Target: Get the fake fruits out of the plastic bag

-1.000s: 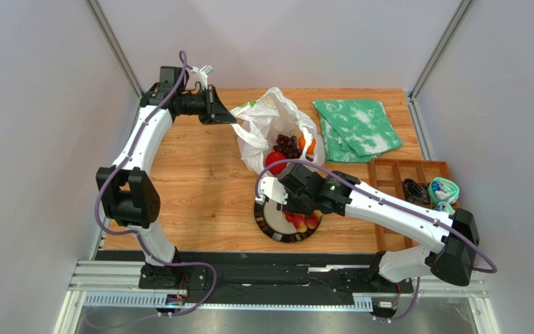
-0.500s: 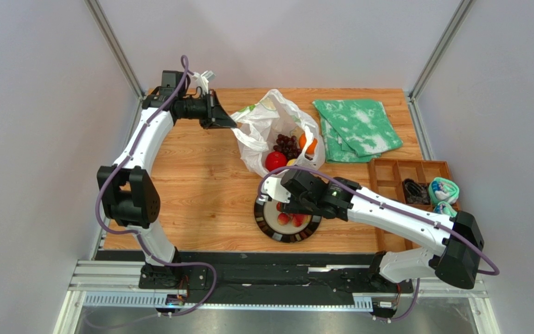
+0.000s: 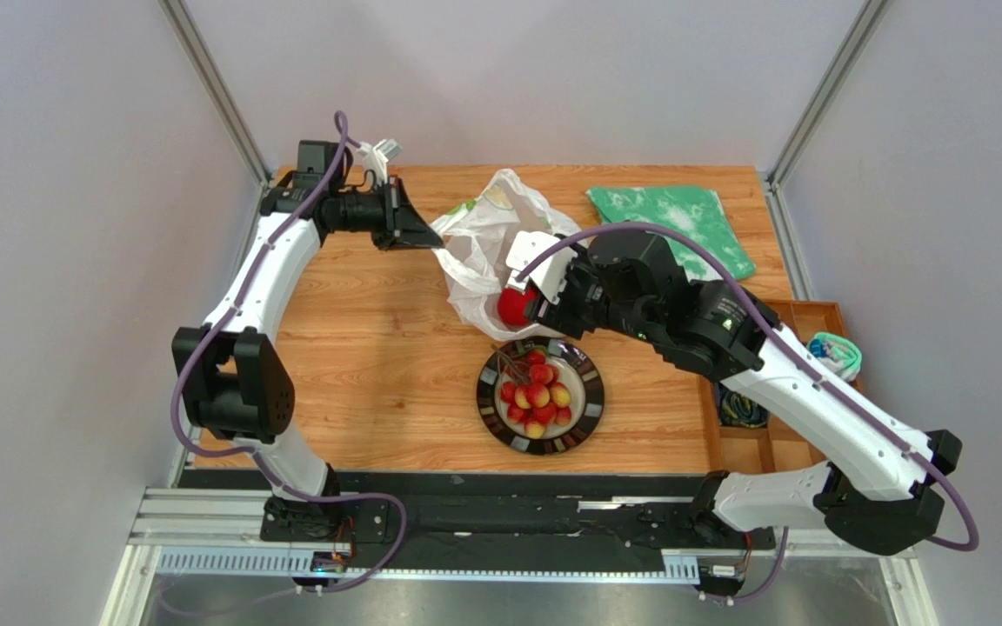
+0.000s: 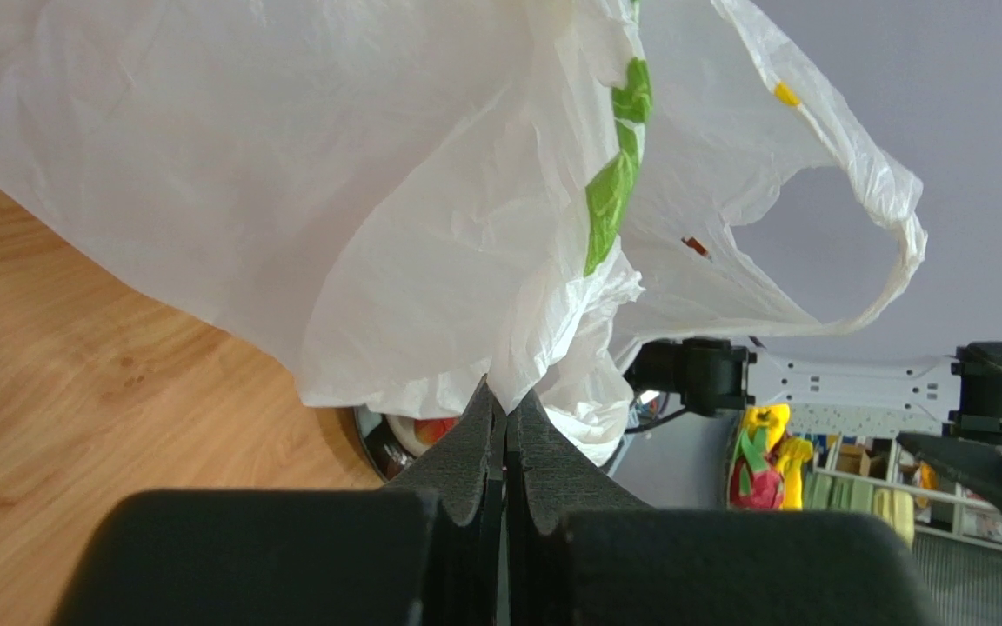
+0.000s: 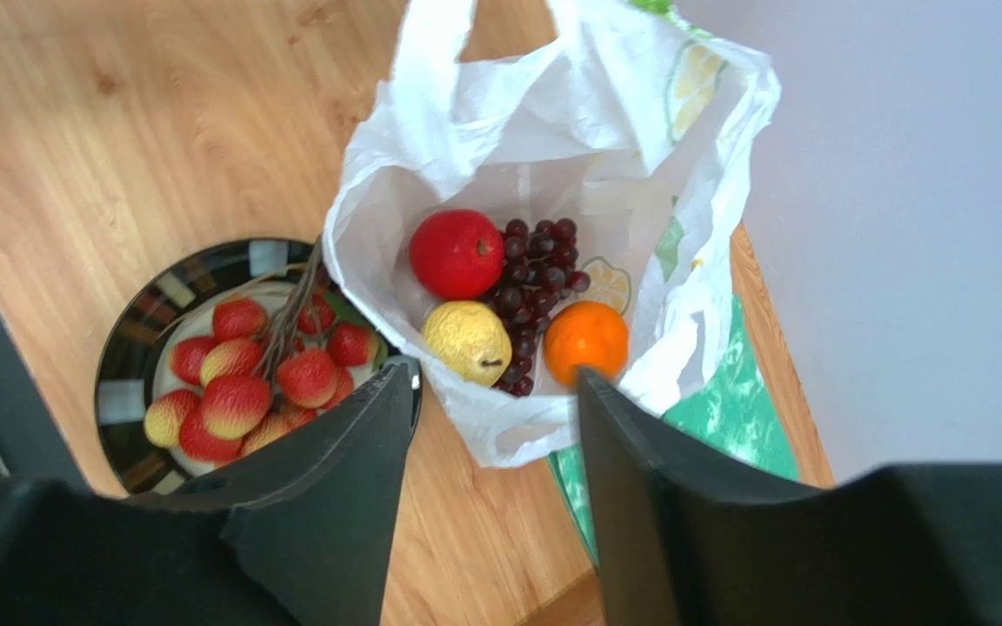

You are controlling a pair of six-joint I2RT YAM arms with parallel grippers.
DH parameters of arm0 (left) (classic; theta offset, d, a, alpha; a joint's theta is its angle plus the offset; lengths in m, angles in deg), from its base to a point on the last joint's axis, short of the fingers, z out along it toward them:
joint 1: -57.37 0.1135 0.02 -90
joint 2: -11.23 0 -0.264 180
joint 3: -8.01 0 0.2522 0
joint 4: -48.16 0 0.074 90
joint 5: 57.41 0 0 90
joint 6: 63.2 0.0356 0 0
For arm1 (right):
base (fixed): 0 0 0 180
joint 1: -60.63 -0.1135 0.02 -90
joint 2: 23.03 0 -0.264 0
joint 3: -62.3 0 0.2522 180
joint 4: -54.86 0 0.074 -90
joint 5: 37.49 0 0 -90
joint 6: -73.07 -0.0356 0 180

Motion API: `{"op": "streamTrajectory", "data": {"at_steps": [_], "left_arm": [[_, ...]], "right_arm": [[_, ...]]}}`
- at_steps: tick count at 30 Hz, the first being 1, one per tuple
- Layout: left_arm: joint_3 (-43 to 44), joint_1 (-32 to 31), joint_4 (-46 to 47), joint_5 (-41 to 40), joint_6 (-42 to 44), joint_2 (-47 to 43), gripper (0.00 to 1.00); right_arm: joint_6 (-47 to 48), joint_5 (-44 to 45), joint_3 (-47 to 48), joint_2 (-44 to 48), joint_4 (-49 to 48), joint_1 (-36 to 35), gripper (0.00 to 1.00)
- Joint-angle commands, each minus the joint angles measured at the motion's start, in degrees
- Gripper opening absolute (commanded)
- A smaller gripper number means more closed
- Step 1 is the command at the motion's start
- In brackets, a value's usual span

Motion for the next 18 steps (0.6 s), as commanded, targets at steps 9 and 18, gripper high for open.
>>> {"op": "streamTrajectory", "data": {"at_steps": [9,18], "left_arm": [[-11.4,0.2,0.8,-0.2,1.4,-15.7,0.00],[-9.4,-5.4,-6.4,-5.8,9.4,-19.4,0.00]], "right_arm": [[8.8,-2.4,3.0,-26.0,-8.7,14.3,0.20],[12.4,-2.1,-22.0,-10.2,-8.8,31.5,0.16]]}}
